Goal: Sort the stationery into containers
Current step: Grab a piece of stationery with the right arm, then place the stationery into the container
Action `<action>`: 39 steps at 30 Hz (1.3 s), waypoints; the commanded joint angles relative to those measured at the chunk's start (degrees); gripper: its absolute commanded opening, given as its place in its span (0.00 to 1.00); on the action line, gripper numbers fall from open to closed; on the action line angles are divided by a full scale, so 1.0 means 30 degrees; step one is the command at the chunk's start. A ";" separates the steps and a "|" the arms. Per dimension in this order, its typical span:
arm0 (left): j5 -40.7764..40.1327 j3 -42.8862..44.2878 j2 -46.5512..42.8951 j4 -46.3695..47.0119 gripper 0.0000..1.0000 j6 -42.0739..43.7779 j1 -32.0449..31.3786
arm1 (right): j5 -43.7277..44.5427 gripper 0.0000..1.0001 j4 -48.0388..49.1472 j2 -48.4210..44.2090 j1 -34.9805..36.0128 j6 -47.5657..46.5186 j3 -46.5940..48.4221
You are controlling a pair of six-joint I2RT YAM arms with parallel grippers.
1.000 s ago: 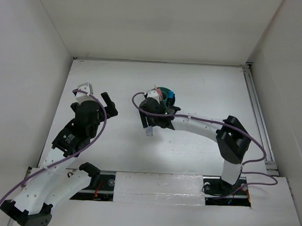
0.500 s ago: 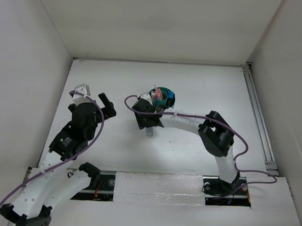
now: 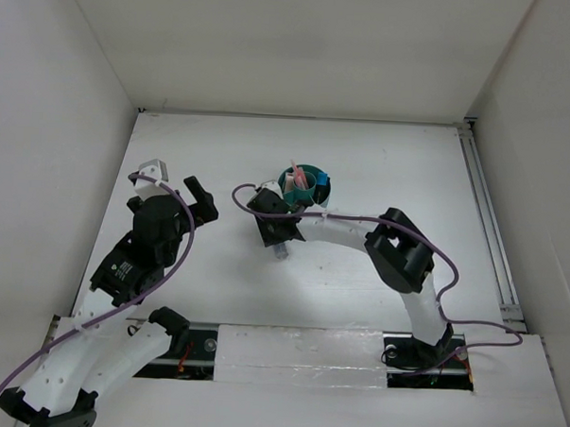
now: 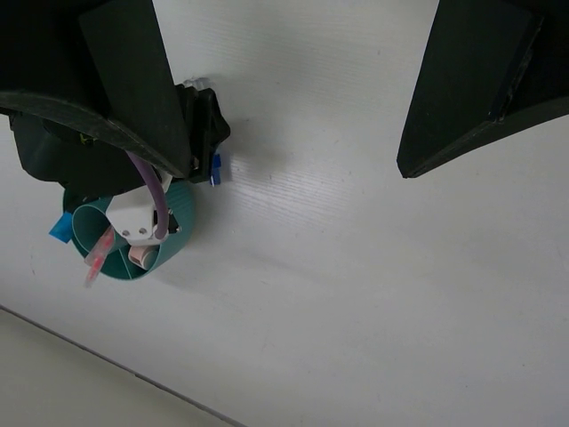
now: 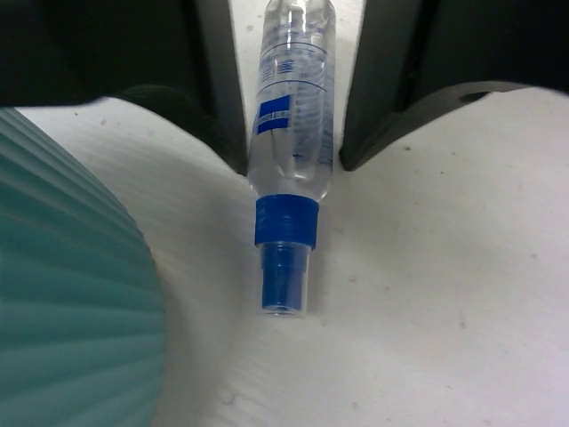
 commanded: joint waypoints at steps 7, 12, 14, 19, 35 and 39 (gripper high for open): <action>-0.0052 0.0396 -0.0186 0.0333 1.00 0.0011 -0.0011 | -0.2022 0.05 0.1799 0.0312 -0.0082 -0.0428 0.0152; -0.0052 0.0396 -0.0186 0.0333 1.00 0.0011 -0.0011 | -0.3753 0.00 0.3672 -0.0682 0.0092 -0.1744 -0.0519; -0.0052 0.0396 -0.0360 0.0333 1.00 0.0011 -0.0011 | -0.4543 0.00 0.5077 -0.1851 0.0094 -0.2389 -0.1018; 0.0151 0.0396 -0.0362 0.0333 1.00 0.0011 -0.0011 | -0.4753 0.00 0.8650 -0.5336 -0.0109 -0.4379 -0.3180; 0.1120 0.0220 -0.0362 0.0948 1.00 0.0567 -0.0011 | -2.2293 0.00 2.2541 -0.7015 -0.7990 -0.7081 -0.7289; 0.1294 0.0220 -0.0362 0.0948 1.00 0.0741 -0.0011 | -2.2741 0.00 2.2544 -0.6456 -0.7992 -0.7313 -0.6791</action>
